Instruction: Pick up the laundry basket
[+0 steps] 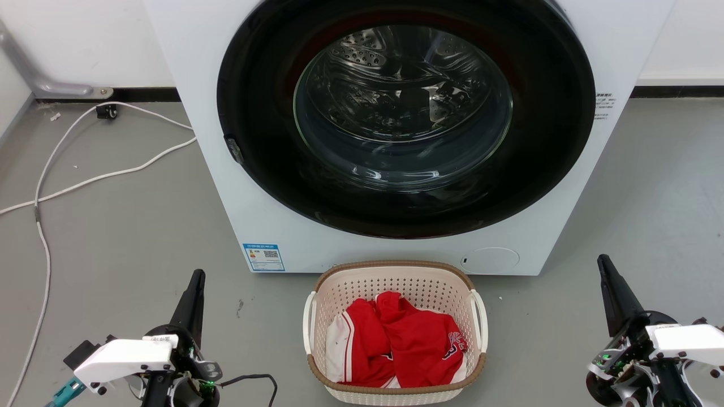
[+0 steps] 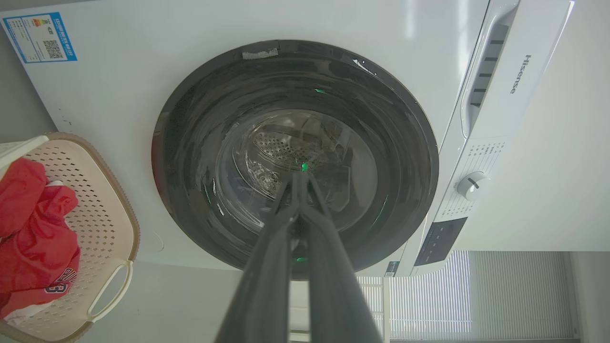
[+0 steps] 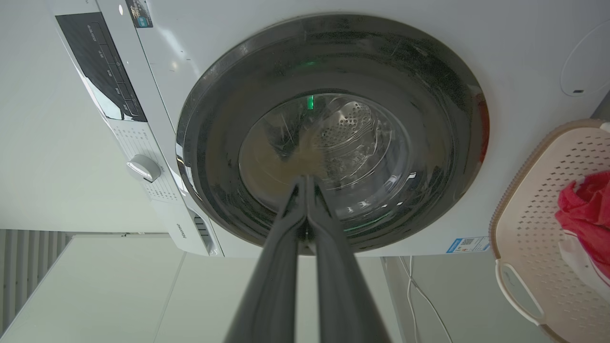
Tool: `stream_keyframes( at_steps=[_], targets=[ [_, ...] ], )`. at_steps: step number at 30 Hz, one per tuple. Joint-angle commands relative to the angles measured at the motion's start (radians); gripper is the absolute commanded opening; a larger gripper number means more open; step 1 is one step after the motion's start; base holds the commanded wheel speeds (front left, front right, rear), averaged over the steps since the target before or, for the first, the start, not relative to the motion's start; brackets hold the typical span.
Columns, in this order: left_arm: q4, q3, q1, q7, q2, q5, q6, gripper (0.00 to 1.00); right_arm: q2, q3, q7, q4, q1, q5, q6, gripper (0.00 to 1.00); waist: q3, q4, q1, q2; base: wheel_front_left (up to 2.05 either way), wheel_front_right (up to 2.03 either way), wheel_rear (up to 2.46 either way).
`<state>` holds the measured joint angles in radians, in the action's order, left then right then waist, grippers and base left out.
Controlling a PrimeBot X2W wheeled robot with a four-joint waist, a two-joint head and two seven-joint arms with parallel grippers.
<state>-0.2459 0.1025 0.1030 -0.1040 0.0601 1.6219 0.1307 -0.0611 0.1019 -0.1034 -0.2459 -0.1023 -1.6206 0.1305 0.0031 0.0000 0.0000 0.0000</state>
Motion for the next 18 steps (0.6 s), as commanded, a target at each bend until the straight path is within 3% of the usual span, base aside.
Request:
stream_keyframes(
  at_steps=[1, 18],
  targets=[
    [-0.001, 0.003, 0.010, -0.004, -0.002, -0.007, 0.000, 0.00, 0.003, 0.001, -0.004, -0.001, -0.012, 0.003, 0.000, 0.00, 0.000, 0.000, 0.0000, 0.0000, 0.00, 0.00, 0.00],
    [-0.002, 0.006, 0.011, -0.007, -0.003, -0.010, 0.000, 0.00, 0.005, 0.004, -0.006, -0.001, -0.012, 0.006, 0.000, 0.00, 0.000, 0.000, 0.0000, 0.0000, 0.00, 0.00, 0.00]
  ],
)
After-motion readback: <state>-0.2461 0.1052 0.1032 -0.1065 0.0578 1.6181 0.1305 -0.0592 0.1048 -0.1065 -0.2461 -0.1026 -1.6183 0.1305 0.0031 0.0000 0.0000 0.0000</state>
